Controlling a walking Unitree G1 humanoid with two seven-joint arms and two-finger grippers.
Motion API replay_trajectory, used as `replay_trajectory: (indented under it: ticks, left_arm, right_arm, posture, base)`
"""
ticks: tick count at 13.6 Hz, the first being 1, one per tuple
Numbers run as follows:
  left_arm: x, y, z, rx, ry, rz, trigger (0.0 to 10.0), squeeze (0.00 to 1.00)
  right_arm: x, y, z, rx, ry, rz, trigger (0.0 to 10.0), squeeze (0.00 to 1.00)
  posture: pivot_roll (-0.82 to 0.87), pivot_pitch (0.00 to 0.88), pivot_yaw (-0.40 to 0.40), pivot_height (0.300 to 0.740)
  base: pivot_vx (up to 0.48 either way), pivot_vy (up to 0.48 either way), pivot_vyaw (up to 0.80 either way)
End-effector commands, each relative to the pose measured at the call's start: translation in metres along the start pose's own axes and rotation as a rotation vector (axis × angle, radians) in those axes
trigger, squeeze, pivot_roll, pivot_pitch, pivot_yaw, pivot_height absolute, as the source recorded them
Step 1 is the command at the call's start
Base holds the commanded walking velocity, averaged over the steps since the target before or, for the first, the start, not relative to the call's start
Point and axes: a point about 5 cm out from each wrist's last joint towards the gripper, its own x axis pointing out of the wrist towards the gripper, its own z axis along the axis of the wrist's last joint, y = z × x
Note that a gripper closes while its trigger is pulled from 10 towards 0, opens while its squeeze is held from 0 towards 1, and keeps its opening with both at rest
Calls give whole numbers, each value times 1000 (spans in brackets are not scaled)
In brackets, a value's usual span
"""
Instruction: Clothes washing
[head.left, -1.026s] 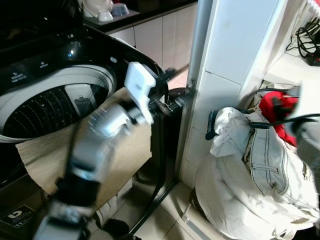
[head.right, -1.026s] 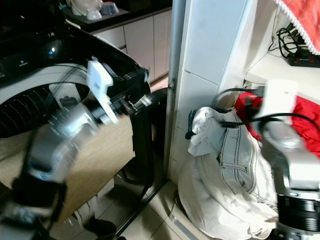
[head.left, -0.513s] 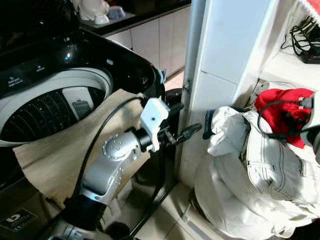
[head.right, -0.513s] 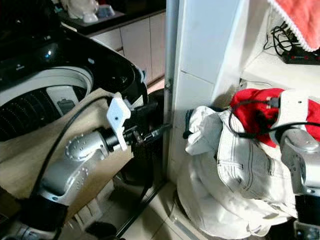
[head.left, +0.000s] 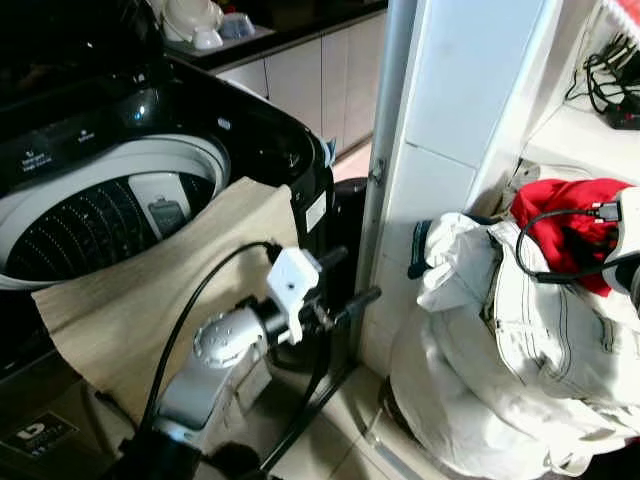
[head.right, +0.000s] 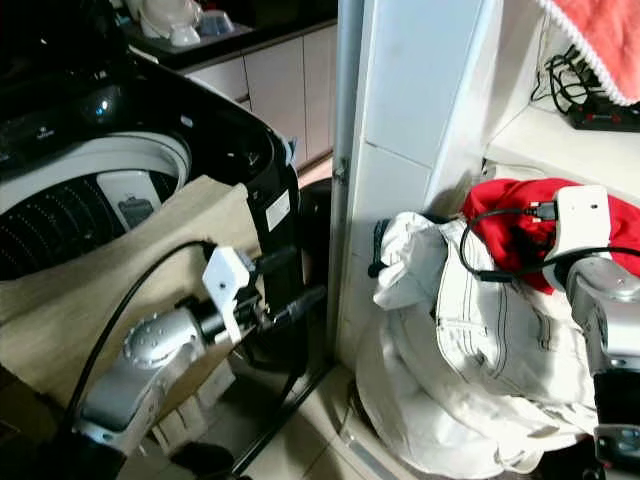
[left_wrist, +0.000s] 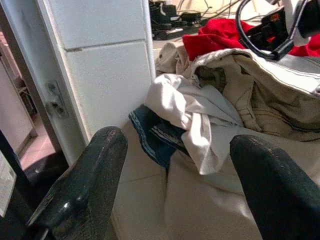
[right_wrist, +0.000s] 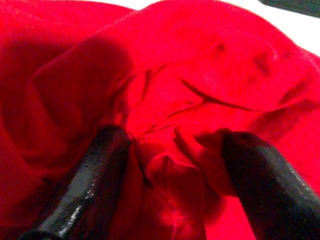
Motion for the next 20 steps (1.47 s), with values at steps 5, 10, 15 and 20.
replay_trajectory:
  ticks: [5, 10, 15, 20]
  left_arm:
    - [0, -4, -1, -22, -19, -45, 10000, 0]
    - [2, -1, 0, -22, -23, -38, 10000, 0]
    - [2, 1, 3, -21, -31, -37, 10000, 0]
    - [2, 7, 7, -17, -47, -3, 10000, 0]
  right_arm:
    - [5, 1, -1, -29, 4, 29, 0, 0]
    - [6, 0, -4, -30, -4, 26, 0, 0]
    - [7, 0, -1, -12, -27, 26, 0, 0]
    - [0, -4, 16, 46, -116, 2, 0, 0]
  posture:
    - [-160, 0, 25, 740]
    - [-160, 0, 30, 740]
    - [-159, 0, 29, 740]
    - [-155, 0, 26, 740]
  base:
    - [0, 0, 0]
    - [0, 0, 0]
    - [0, 0, 0]
    - [0, 0, 0]
